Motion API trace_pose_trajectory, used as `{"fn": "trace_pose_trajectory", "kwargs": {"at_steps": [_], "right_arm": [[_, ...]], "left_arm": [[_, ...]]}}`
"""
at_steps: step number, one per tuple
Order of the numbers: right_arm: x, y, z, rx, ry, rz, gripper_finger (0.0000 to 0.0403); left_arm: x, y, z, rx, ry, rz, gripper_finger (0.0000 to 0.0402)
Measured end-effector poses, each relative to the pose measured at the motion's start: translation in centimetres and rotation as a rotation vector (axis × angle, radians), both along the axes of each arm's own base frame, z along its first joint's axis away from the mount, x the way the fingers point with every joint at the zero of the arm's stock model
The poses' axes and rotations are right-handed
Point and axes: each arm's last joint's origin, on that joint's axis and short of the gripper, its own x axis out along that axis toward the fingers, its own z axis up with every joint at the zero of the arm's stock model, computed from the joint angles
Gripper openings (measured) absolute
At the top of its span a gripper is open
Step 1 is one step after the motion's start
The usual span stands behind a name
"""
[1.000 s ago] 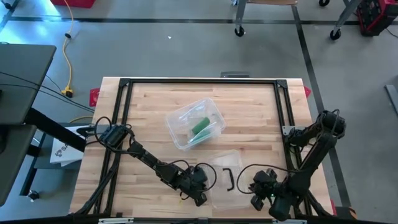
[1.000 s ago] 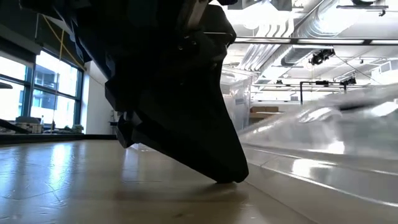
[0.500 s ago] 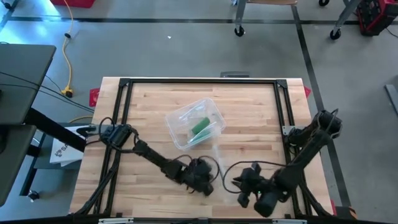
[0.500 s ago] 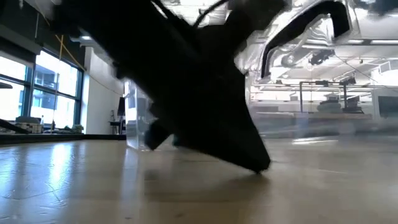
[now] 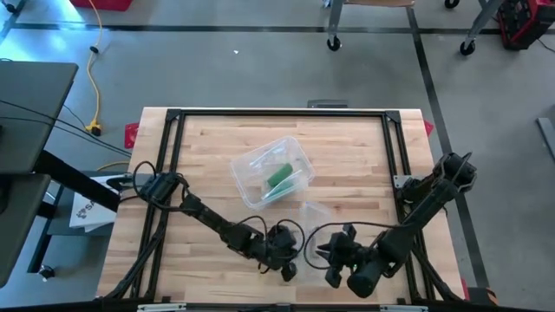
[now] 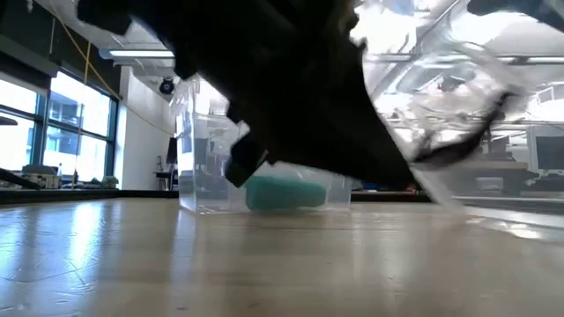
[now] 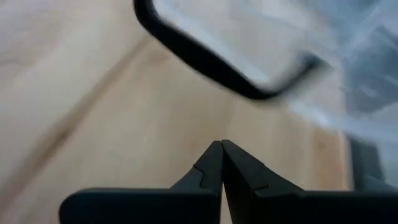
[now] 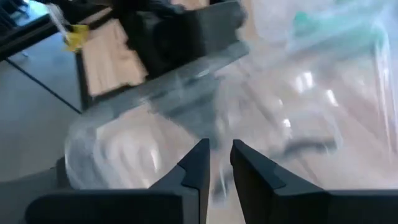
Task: Roll bandage
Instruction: Close the transparent bin
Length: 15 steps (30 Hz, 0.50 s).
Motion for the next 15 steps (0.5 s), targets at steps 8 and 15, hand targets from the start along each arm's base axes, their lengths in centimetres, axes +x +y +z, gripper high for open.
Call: {"fn": "trace_pose_trajectory", "kwargs": {"at_steps": [8,15], "right_arm": [[-1.3,0.9,0.0,-0.02,-0.001,0.019,0.0059],[-2.8,1.9,-0.3,-0.021,0.075,0.124,0.0061]], "left_arm": [[-0.2,-0.3,2.5,-0.004,-0.065,-0.026,0.0001],[0.0,-0.4,3.0,-0.001,-0.114,-0.046,0.0001]]}}
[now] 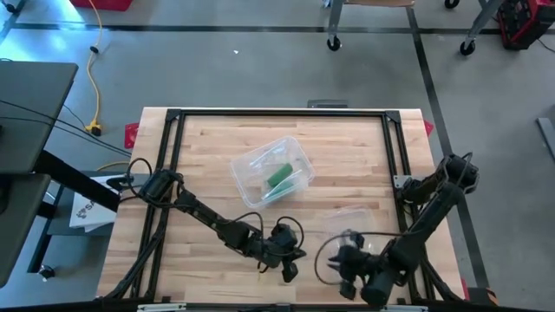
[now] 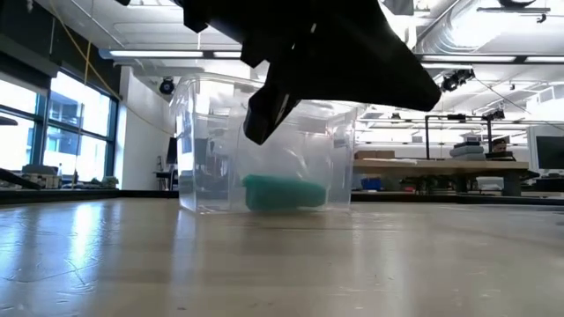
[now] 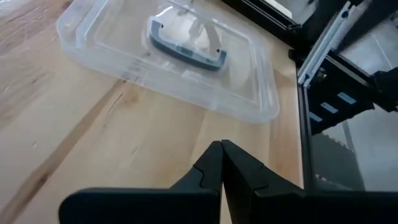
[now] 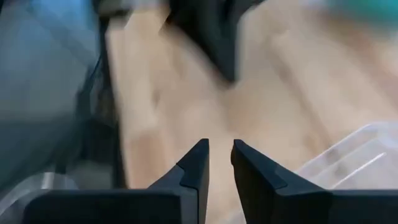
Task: Roll bandage
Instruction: Close the transparent bin
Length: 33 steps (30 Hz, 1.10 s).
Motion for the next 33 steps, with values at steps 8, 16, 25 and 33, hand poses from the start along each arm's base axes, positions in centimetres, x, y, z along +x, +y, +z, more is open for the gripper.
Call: {"fn": "trace_pose_trajectory", "kwargs": {"at_steps": [8,16,25,33], "right_arm": [[-1.4,2.5,-1.7,0.032,0.253,0.438,0.014],[-3.2,5.6,-5.8,-0.159,0.27,0.647,0.0229],[-2.7,6.0,-10.9,-0.257,0.32,0.472,0.0161],[-2.6,6.2,-11.2,-0.273,0.303,0.342,0.0018]], "left_arm": [[-0.1,-0.1,-0.2,0.0,0.024,-0.034,0.0001],[-0.2,-0.2,-0.2,0.002,0.03,-0.038,0.0001],[-0.3,-0.2,-0.3,0.012,0.044,-0.041,0.0001],[-0.8,-1.8,0.4,0.041,-0.037,-0.071,0.0001]]}}
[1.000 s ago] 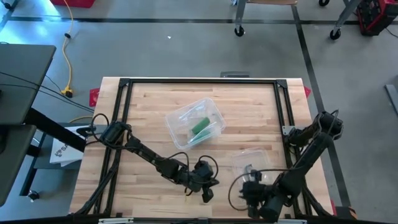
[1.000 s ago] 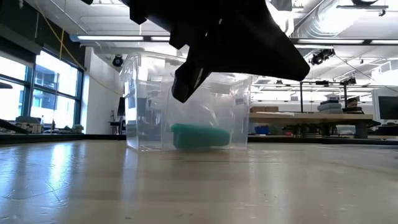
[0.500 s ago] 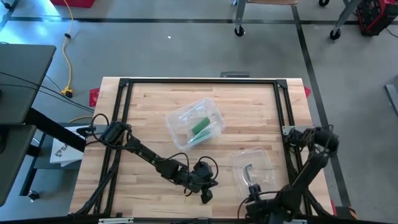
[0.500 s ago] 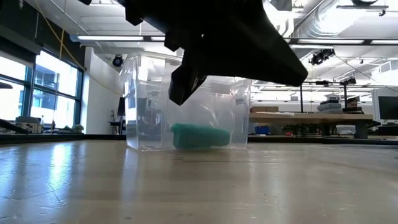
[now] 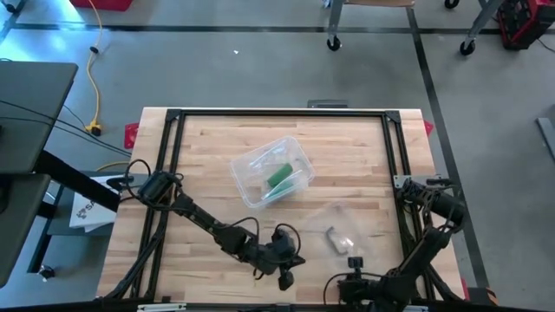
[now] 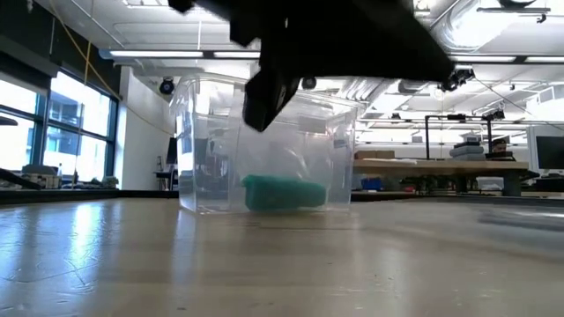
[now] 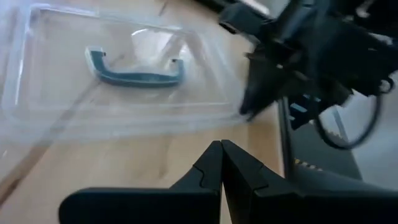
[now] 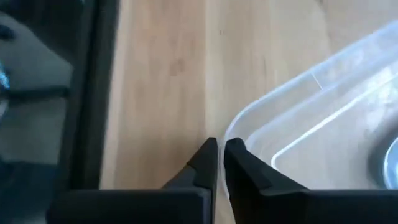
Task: Roll bandage
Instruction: Close the transparent bin
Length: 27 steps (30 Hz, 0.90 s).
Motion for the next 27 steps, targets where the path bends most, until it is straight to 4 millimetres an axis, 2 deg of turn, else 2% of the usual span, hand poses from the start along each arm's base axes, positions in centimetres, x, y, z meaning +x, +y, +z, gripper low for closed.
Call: {"fn": "trace_pose_trajectory", "kwargs": {"at_steps": [4,7,10,15,21,25,27], "right_arm": [[0.1,0.2,2.6,-0.118,0.012,-0.052,0.0004],[0.0,0.7,6.7,-0.139,-0.105,-0.134,0.0004],[-1.1,1.0,10.0,-0.163,-0.201,-0.158,0.0002],[-3.0,0.8,15.5,-0.091,-0.431,-0.194,0.0001],[-4.6,0.4,18.6,-0.001,-0.601,-0.195,0.0],[-5.1,0.7,19.2,0.053,-0.625,-0.193,0.0],[-5.2,0.7,20.0,0.112,-0.65,-0.201,0.0]], "left_arm": [[-0.8,-1.4,1.4,0.112,-0.071,-0.051,0.0001],[-1.5,-2.6,3.0,0.23,-0.131,-0.044,0.0],[-2.0,-4.3,4.8,0.366,-0.194,-0.048,0.0],[-2.5,-6.3,7.1,0.538,-0.26,-0.108,0.0],[-2.1,-6.4,7.2,0.689,-0.291,-0.144,0.0006],[-1.6,-6.5,7.1,0.802,-0.348,-0.361,0.0029],[-1.4,-6.5,7.2,0.838,-0.391,-0.415,0.0038]]}}
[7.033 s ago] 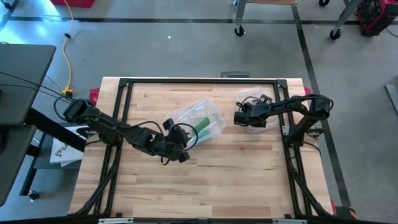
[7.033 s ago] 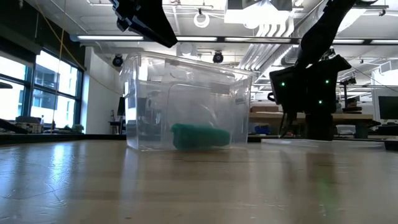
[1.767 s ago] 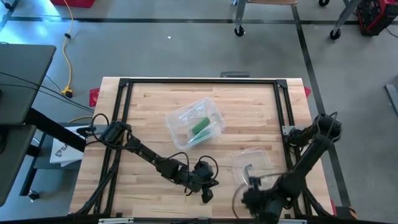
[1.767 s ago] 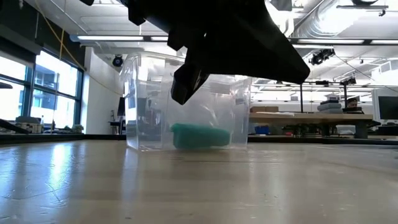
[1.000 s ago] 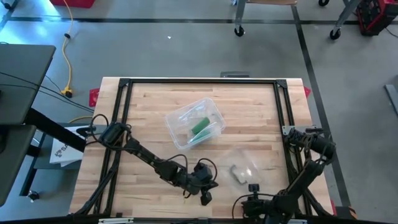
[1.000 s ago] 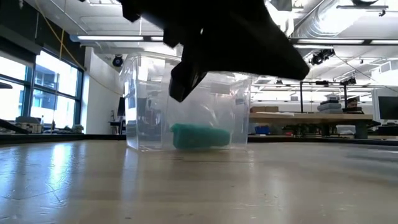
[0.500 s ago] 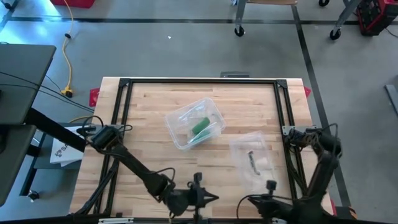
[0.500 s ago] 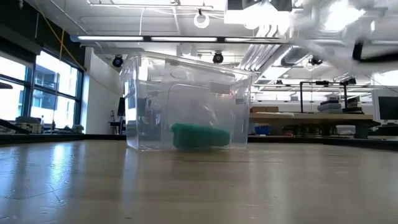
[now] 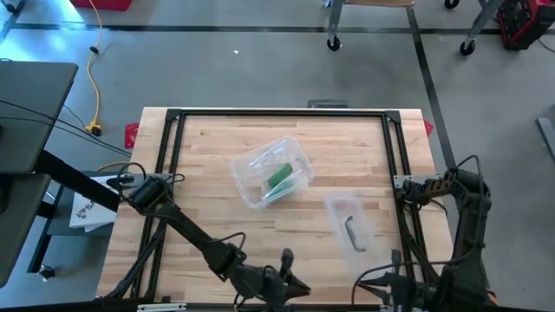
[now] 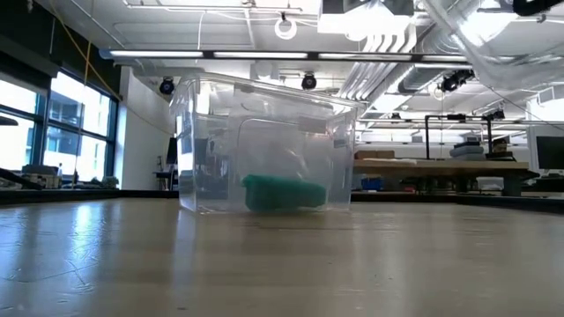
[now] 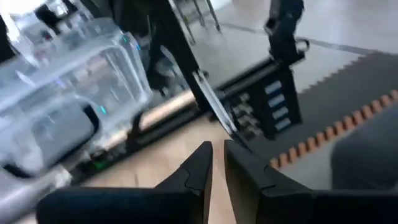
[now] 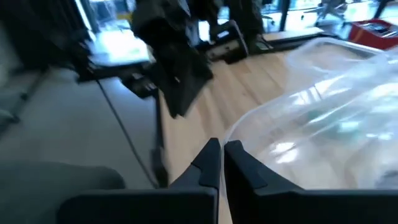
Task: Roll bandage
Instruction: Close the transparent bin
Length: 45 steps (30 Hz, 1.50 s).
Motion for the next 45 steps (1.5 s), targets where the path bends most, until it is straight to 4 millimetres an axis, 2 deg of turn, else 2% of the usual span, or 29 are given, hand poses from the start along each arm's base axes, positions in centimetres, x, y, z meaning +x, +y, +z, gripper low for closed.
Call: {"fn": "trace_pose_trajectory", "kwargs": {"at_steps": [6,8,13,17,25,29,37,43,45], "right_arm": [[0.3,0.8,2.1,0.087,-0.066,0.071,0.0],[0.3,0.9,3.0,0.097,-0.089,0.097,0.0],[0.4,1.3,3.7,0.094,-0.11,0.137,0.0],[0.7,1.7,4.4,0.12,-0.155,0.149,0.0],[1.0,2.7,6.1,0.214,-0.245,0.174,0.0],[1.4,2.8,7.0,0.226,-0.292,0.175,0.0],[3.3,2.4,8.5,0.272,-0.363,0.188,0.0],[4.3,2.0,8.6,0.294,-0.361,0.218,0.0],[4.4,2.0,8.6,0.294,-0.359,0.228,0.0]], "left_arm": [[0.6,0.3,1.1,0.057,-0.134,-0.036,0.0036],[0.8,0.5,1.6,0.032,-0.177,-0.028,0.0031],[1.1,1.0,2.4,-0.033,-0.243,-0.015,0.0027],[1.2,1.1,2.1,0.145,-0.254,-0.053,0.0051],[1.2,1.2,2.4,0.476,-0.34,-0.014,0.0155],[1.3,0.9,2.0,0.678,-0.372,0.027,0.0189],[3.1,-0.2,1.8,0.957,-0.42,0.229,0.0193],[3.6,-1.0,2.5,0.912,-0.499,0.403,0.0174],[3.7,-1.2,2.4,0.952,-0.526,0.424,0.0166]]}}
